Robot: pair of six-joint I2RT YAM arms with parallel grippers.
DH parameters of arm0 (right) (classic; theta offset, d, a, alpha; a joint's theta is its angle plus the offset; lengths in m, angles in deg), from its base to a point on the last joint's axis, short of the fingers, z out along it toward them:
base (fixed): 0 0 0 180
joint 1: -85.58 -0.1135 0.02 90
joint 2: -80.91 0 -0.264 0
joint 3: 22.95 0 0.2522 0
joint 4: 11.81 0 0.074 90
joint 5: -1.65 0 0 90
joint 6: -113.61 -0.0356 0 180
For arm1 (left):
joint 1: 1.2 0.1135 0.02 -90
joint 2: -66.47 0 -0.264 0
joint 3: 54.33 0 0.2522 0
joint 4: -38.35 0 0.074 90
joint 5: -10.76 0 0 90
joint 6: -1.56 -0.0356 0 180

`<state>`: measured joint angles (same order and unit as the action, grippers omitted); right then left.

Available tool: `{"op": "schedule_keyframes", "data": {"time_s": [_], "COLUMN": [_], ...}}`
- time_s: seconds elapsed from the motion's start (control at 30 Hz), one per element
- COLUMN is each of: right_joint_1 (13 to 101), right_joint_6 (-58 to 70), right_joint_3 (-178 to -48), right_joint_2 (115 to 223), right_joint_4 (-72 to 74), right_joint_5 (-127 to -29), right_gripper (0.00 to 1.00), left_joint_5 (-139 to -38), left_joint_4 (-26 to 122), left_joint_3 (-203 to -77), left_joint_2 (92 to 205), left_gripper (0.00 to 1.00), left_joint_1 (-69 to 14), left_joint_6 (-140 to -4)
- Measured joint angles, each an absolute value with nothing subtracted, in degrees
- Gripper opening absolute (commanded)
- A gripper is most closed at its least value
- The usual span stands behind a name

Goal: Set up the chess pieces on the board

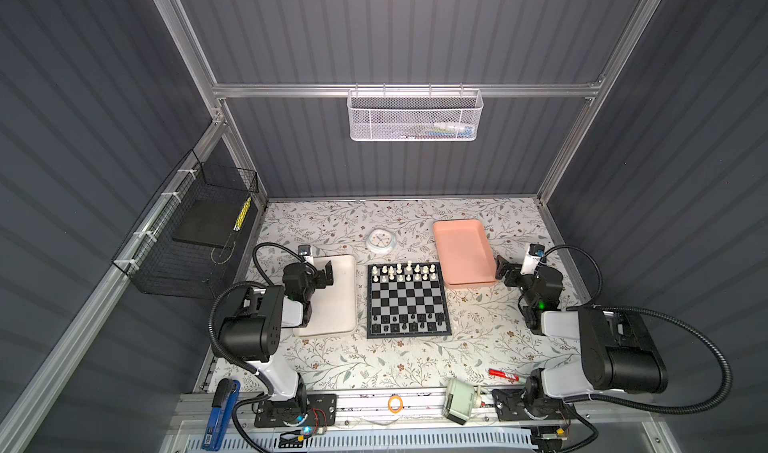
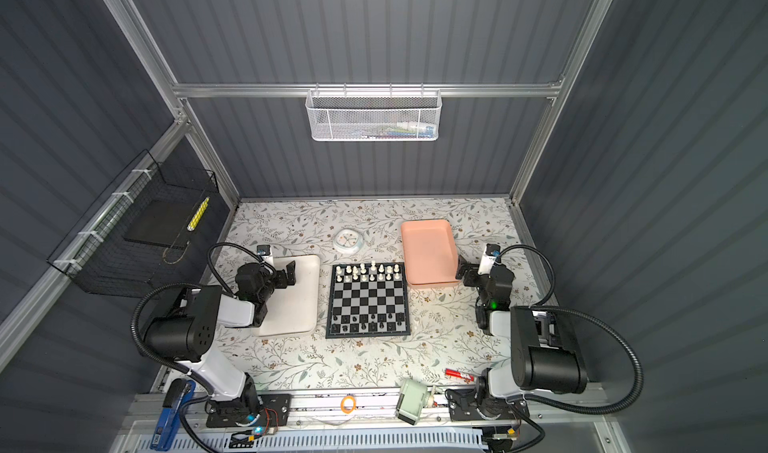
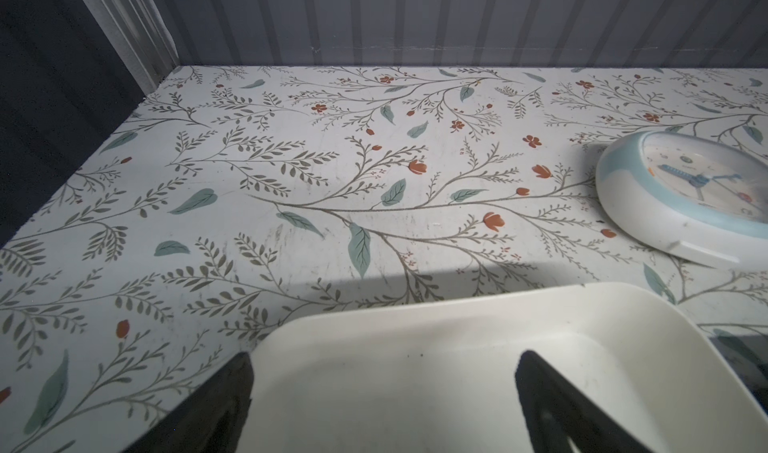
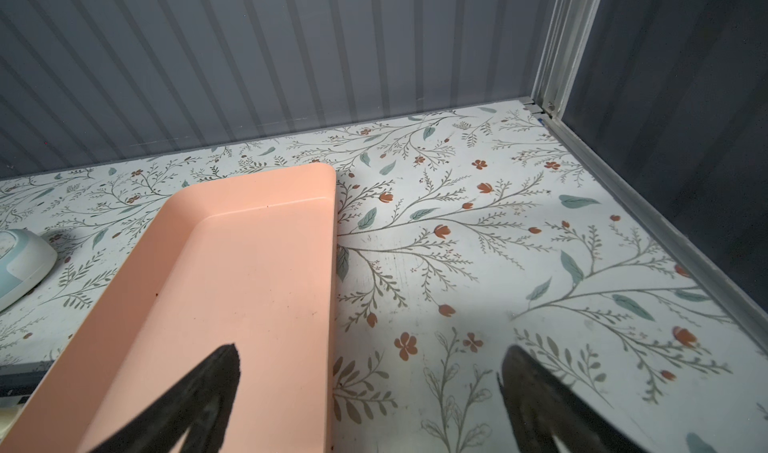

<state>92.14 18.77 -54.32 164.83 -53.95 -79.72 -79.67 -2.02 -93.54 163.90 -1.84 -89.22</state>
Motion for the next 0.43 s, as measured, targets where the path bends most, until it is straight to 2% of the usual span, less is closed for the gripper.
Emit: {"op": "schedule_keyframes", "data": {"time_s": [0.43], "right_joint_1": [92.06], "right_joint_6": [19.12], "right_joint_3": [-54.73], "right_joint_2": [164.83], "right_joint_4": [-53.18], "right_joint_5": [-80.05], "right_gripper": [0.99], "left_joint_5": [-79.65], "left_joint_4": [-1.95], "left_joint_3": [-93.54], "left_joint_2": [163.9], "left_gripper": [0.99], "left_joint_1": [-1.84], "left_joint_6": [-89.22]}}
